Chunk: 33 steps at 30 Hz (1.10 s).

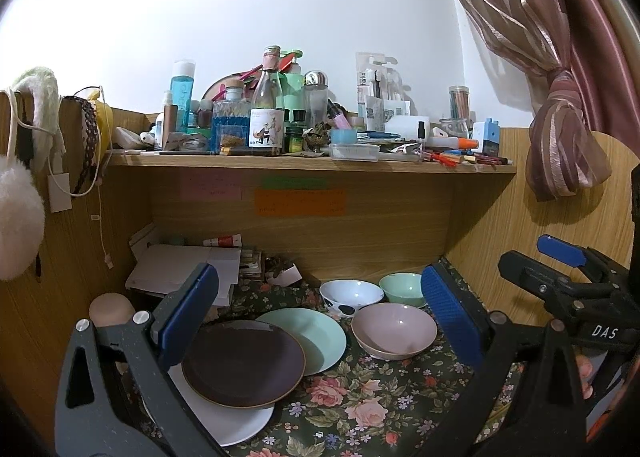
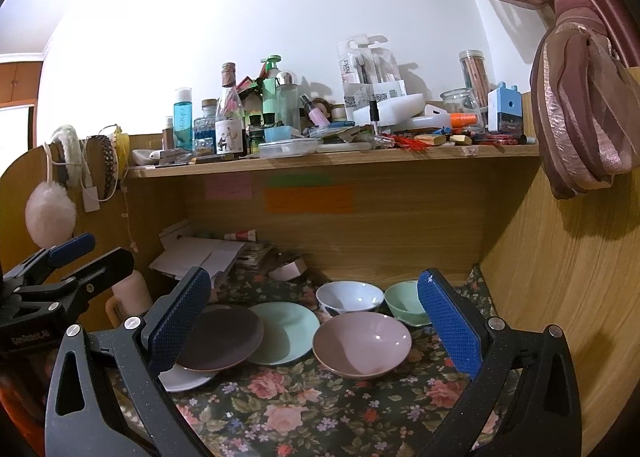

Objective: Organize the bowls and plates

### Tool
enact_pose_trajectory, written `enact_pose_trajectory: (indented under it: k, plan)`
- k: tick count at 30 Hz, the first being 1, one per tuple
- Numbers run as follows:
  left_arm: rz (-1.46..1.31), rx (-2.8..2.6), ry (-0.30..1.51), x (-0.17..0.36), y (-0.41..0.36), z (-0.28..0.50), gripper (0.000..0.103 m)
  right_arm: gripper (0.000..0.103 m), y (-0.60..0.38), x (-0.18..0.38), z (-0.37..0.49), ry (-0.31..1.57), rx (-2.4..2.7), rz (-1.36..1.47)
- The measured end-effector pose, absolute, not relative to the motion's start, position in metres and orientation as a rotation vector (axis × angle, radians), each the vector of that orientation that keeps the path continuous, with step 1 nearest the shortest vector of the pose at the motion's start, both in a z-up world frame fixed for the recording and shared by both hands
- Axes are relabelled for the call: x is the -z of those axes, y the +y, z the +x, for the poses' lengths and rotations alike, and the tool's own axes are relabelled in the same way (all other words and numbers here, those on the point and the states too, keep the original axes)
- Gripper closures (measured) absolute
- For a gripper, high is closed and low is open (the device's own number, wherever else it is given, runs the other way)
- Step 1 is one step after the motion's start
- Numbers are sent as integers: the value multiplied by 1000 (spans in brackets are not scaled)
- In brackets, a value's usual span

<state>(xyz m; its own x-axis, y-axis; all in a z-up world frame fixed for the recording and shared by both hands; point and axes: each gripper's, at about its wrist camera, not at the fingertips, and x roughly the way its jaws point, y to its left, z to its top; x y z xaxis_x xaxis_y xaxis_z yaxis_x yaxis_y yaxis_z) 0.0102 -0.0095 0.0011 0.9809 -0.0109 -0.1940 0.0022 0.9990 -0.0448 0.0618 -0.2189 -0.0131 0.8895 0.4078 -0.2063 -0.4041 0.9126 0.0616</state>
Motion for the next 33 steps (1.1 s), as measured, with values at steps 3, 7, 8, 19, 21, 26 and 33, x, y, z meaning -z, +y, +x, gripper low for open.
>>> enact_pose_trajectory:
  k: [3, 7, 8, 19, 21, 26, 33]
  plan:
    - [-47, 5, 197, 0, -9, 11, 0, 0, -220, 13, 62, 221, -421, 18]
    - [-45, 5, 197, 1, -7, 11, 0, 0, -220, 13, 62, 221, -420, 19]
    - [-45, 5, 197, 1, -7, 11, 0, 0, -220, 13, 62, 221, -421, 19]
    - [-51, 3, 200, 3, -3, 14, 0, 0, -214, 12, 61, 217, -424, 7]
    - [-52, 3, 200, 3, -3, 14, 0, 0, -214, 12, 61, 217, -424, 5]
    - [-54, 4, 200, 4, -2, 15, 0, 0, -213, 12, 61, 217, -425, 6]
    - [-54, 4, 201, 5, -2, 16, 0, 0, -212, 12, 62, 218, -425, 6]
